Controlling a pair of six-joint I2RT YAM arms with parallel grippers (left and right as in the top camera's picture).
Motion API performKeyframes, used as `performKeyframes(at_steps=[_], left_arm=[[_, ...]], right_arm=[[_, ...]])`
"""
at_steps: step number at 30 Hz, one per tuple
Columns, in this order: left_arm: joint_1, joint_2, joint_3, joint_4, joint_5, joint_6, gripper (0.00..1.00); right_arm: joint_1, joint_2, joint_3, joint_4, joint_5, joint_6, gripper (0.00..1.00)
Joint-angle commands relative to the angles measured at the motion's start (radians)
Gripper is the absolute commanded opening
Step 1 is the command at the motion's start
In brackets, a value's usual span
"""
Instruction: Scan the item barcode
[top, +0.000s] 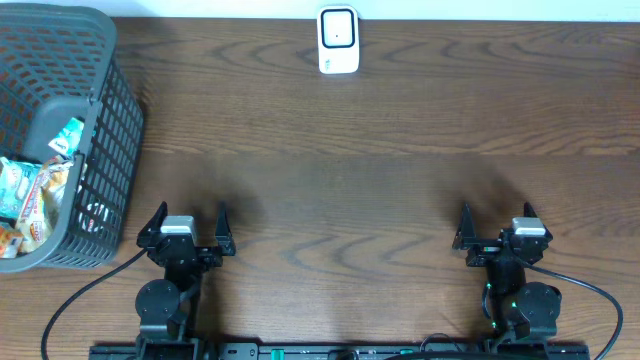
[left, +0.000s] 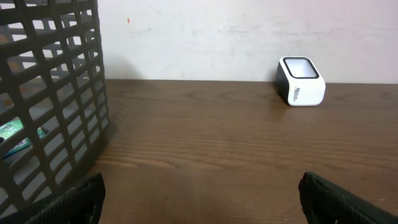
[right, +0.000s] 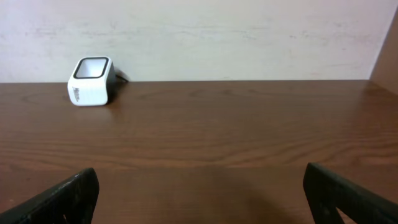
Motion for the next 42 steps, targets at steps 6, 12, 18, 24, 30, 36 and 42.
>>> performKeyframes(at_steps=[6, 12, 18, 24, 30, 36, 42], left_arm=[[0.003, -0.006, -0.009, -0.048, -0.024, 0.014, 0.98], [0.003, -0.006, -0.009, -0.048, -0.024, 0.014, 0.98], [0.003, -0.006, -0.009, -0.048, -0.024, 0.014, 0.98], [0.001, -0.006, -0.008, -0.042, 0.073, -0.080, 0.98], [0.001, -0.006, -0.008, -0.019, 0.307, -0.496, 0.98], [0.001, -0.006, -0.008, -0.019, 0.312, -0.612, 0.98], [0.001, -0.006, -0.008, -0.019, 0.306, -0.612, 0.98]], right_arm=[[0.003, -0.006, -0.002, -0.004, -0.009, 0.014, 0.99], [0.003, -0.006, -0.002, -0.004, -0.009, 0.014, 0.99], [0.003, -0.006, -0.002, -0.004, -0.009, 0.014, 0.99], [0.003, -0.006, -0.002, -0.004, -0.009, 0.014, 0.99], [0.003, -0.006, -0.002, -0.004, -0.009, 0.014, 0.99], [0.003, -0.006, -0.002, -0.004, -0.009, 0.014, 0.99], [0.003, -0.006, -0.002, -0.004, -0.009, 0.014, 0.99]])
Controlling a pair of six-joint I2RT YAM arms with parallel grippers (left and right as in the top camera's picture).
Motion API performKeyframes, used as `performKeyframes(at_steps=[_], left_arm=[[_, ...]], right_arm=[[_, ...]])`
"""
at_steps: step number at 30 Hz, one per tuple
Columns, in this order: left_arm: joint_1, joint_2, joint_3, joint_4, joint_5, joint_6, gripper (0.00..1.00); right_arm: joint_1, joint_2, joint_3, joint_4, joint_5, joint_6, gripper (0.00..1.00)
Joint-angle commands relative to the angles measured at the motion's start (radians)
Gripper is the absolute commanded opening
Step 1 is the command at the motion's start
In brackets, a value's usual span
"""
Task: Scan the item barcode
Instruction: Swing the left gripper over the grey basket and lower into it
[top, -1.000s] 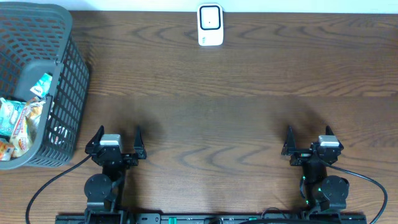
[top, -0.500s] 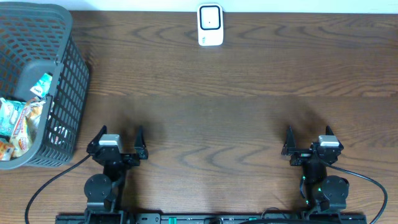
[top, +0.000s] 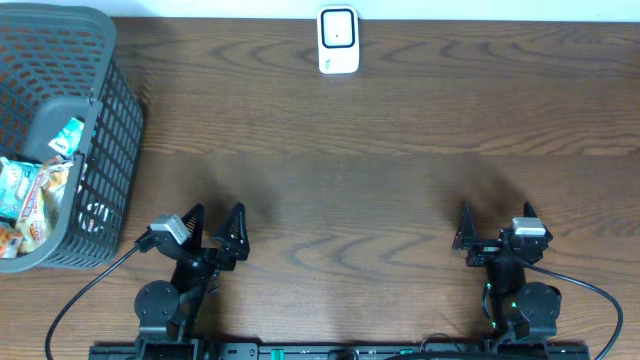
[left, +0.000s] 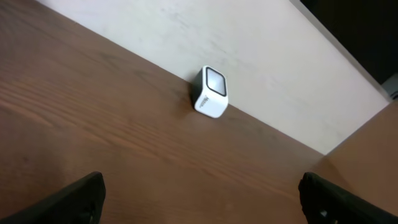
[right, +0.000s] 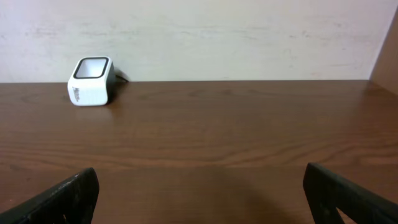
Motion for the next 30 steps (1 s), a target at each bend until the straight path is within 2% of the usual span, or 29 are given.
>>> performKeyframes(at_steps=[1, 7, 13, 18, 23, 30], left_arm=[[0.001, -0.006, -0.011, -0.041, 0.050, -0.035, 0.98], [0.002, -0.006, -0.011, -0.003, 0.043, -0.037, 0.98], [0.002, -0.006, -0.011, 0.065, -0.099, -0.030, 0.98], [0.002, -0.006, -0.011, 0.139, -0.112, 0.099, 0.98], [0.002, -0.006, 0.016, 0.384, -0.112, 0.207, 0.98], [0.002, -0.005, 0.081, 0.428, -0.113, 0.237, 0.98]], right_arm=[[0.004, -0.006, -0.002, -0.005, -0.009, 0.014, 0.99], [0.004, -0.006, -0.002, -0.004, -0.009, 0.014, 0.99], [0.004, -0.006, -0.002, -0.004, -0.009, 0.014, 0.99], [0.004, -0.006, -0.002, -0.004, -0.009, 0.014, 0.99], [0.004, -0.006, -0.002, -0.004, -0.009, 0.014, 0.99], [0.004, -0.006, -0.002, -0.004, -0.009, 0.014, 0.99]])
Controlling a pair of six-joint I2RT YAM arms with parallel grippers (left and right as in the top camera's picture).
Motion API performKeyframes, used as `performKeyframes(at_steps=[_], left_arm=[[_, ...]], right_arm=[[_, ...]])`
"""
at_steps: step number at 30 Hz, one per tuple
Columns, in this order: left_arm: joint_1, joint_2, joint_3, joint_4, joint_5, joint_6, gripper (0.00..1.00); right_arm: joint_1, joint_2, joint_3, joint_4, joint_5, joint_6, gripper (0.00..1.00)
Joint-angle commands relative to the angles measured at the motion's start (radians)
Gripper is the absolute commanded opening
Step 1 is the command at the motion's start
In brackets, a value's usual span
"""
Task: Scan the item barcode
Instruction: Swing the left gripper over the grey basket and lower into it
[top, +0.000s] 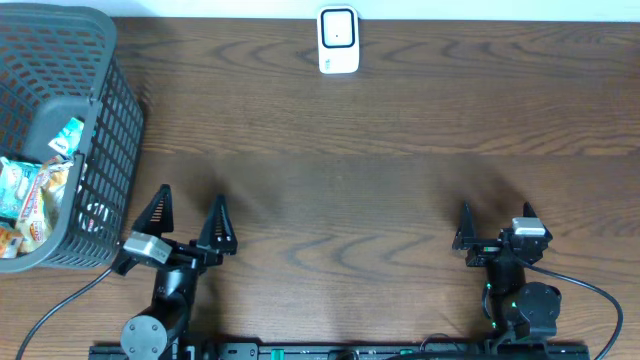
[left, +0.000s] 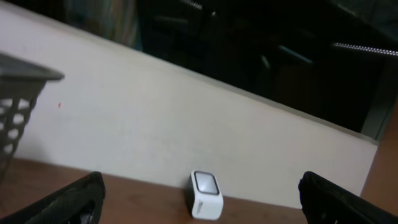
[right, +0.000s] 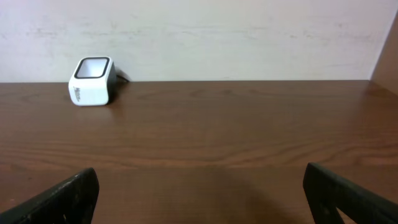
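Observation:
The white barcode scanner (top: 338, 41) stands at the table's far edge, its dark window facing up; it shows small in the left wrist view (left: 206, 195) and at the left in the right wrist view (right: 91, 81). Several snack packets (top: 30, 190) lie in the grey basket (top: 95, 130) at the far left. My left gripper (top: 190, 215) is open and empty near the front left, raised and tilted up toward the wall. My right gripper (top: 495, 222) is open and empty at the front right, low over the table.
The basket's rim (left: 28, 73) shows at the left edge of the left wrist view. A pale wall (right: 217, 37) runs behind the table's far edge. Brown wooden table (top: 400, 180) lies between the grippers and the scanner.
My left gripper has shifted left and back toward the basket, and its camera now points higher, at the wall above the scanner. It stays open. The right arm has not moved.
Both grippers first rested open at the front of the table, the left facing the basket and scanner. The left gripper then had turned rightward, the basket out of its view. Now it is raised and nearer the basket, still open and empty.

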Motion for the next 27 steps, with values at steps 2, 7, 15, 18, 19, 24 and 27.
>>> performKeyframes(at_steps=[2, 7, 15, 18, 19, 24, 27], left_arm=[[0.002, -0.006, 0.083, 0.012, -0.010, 0.044, 0.98], [0.002, -0.004, 0.139, -0.034, -0.010, 0.044, 0.98], [0.002, 0.080, 0.333, -0.325, -0.015, 0.165, 0.98], [0.002, 0.157, 0.438, -0.380, -0.096, 0.233, 0.98], [0.002, 0.185, 0.475, -0.397, -0.141, 0.243, 0.98], [0.002, 0.349, 0.674, -0.489, -0.333, 0.270, 0.98], [0.002, 0.453, 0.793, -0.536, -0.352, 0.365, 0.98]], right_arm=[[0.003, -0.006, -0.002, -0.004, -0.008, 0.014, 0.99], [0.003, -0.006, -0.002, -0.004, -0.008, 0.014, 0.99], [0.003, -0.006, -0.002, -0.004, -0.008, 0.014, 0.99], [0.003, -0.006, -0.002, -0.004, -0.008, 0.014, 0.99], [0.003, -0.006, -0.002, -0.004, -0.008, 0.014, 0.99], [0.003, -0.006, -0.002, -0.004, -0.008, 0.014, 0.99], [0.003, -0.006, -0.002, -0.004, -0.009, 0.014, 0.99]])
